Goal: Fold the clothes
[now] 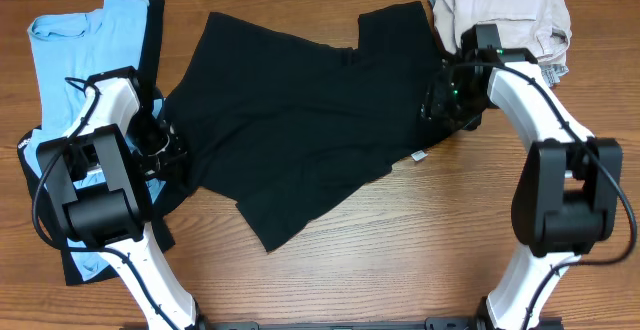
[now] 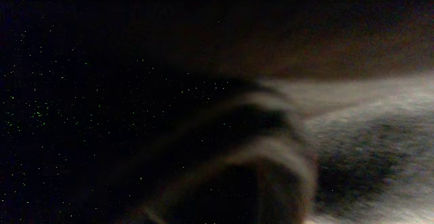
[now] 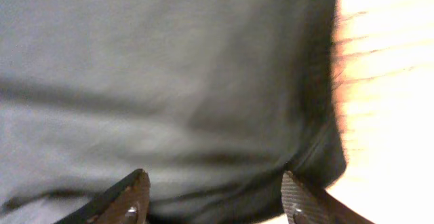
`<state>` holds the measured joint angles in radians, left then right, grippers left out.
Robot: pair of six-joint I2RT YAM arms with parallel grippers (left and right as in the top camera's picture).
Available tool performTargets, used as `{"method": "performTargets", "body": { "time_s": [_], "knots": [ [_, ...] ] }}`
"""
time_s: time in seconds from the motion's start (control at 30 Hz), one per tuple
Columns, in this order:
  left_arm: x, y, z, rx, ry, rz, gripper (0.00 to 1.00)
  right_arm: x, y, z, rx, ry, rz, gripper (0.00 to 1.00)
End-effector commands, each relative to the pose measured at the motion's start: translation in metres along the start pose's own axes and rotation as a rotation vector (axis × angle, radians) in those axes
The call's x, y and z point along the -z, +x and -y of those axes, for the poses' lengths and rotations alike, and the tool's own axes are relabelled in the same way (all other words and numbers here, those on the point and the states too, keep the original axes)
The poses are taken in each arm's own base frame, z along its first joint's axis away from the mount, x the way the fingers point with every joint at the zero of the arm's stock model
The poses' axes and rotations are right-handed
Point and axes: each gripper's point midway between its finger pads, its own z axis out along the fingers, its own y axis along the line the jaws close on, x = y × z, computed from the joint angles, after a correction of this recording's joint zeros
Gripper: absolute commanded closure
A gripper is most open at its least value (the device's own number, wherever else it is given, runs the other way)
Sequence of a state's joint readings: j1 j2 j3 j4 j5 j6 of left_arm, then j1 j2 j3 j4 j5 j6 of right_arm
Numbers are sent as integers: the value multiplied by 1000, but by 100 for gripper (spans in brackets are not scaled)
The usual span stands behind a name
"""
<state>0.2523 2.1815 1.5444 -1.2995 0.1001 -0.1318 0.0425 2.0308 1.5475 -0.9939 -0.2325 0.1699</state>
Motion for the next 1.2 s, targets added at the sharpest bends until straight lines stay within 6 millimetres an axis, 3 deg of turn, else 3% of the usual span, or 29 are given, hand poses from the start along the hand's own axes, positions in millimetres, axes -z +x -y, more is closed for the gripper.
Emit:
{"method": "performTargets", "body": {
  "time_s": [0.0, 0.13, 0.3, 0.57, 0.73, 1.07, 1.17],
  "knots": [
    [23, -21, 13, 0, 52, 93, 96, 69, 1, -81, 218, -112, 141, 29],
    [43, -37, 17, -24, 60, 167, 96, 63, 47, -146, 395, -146, 88, 27],
    [62, -50, 20, -50, 67, 233, 96, 29, 112, -224, 566, -147, 42, 24],
    [65, -59, 12, -31, 77, 265, 96, -43, 174, -284, 532, -106, 26, 25],
    [66, -59, 11, -27, 77, 265, 96, -79, 198, -303, 602, -109, 27, 25],
    [66, -60, 11, -28, 78, 270, 96, -130, 229, -296, 682, -22, -4, 25],
    [66, -60, 9, -27, 68, 270, 96, -132, 229, -295, 689, -14, -7, 29]
  ]
}}
